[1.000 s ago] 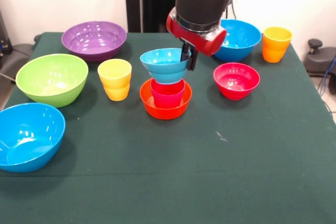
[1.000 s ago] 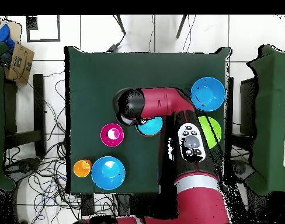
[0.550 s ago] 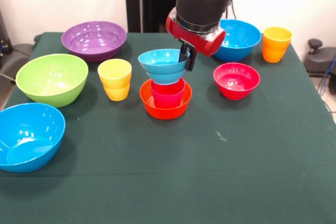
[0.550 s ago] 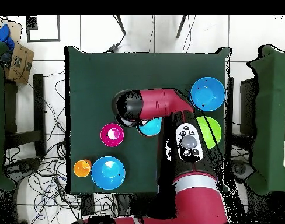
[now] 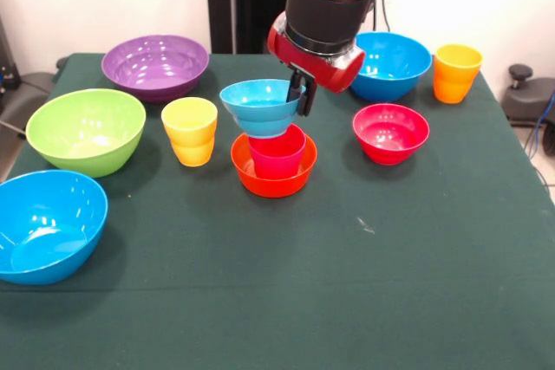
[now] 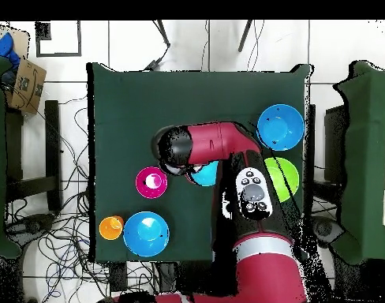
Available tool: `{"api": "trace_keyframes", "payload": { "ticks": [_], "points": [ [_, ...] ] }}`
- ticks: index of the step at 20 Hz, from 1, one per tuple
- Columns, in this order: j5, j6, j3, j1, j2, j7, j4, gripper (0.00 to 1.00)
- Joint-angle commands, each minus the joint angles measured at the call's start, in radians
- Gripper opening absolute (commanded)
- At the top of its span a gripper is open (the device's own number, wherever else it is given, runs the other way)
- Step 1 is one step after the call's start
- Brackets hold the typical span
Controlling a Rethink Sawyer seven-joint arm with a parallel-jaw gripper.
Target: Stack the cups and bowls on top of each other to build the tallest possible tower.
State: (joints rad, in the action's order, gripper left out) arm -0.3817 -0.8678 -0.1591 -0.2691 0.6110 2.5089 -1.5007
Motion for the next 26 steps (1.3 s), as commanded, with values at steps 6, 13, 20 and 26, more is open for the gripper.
{"api": "trace_keyframes", "payload": {
  "ticks": [6,13,20,26],
  "points": [
    [-0.069,0.084,-0.074,0.004,-0.084,-0.145,-0.067,0.00],
    [-0.048,0.113,-0.091,-0.004,-0.088,-0.135,-0.095,0.00],
    [-0.036,0.202,-0.114,-0.025,-0.084,-0.122,-0.141,0.00],
    [-0.046,0.278,-0.121,-0.034,-0.078,-0.109,-0.176,0.00]
  ]
}}
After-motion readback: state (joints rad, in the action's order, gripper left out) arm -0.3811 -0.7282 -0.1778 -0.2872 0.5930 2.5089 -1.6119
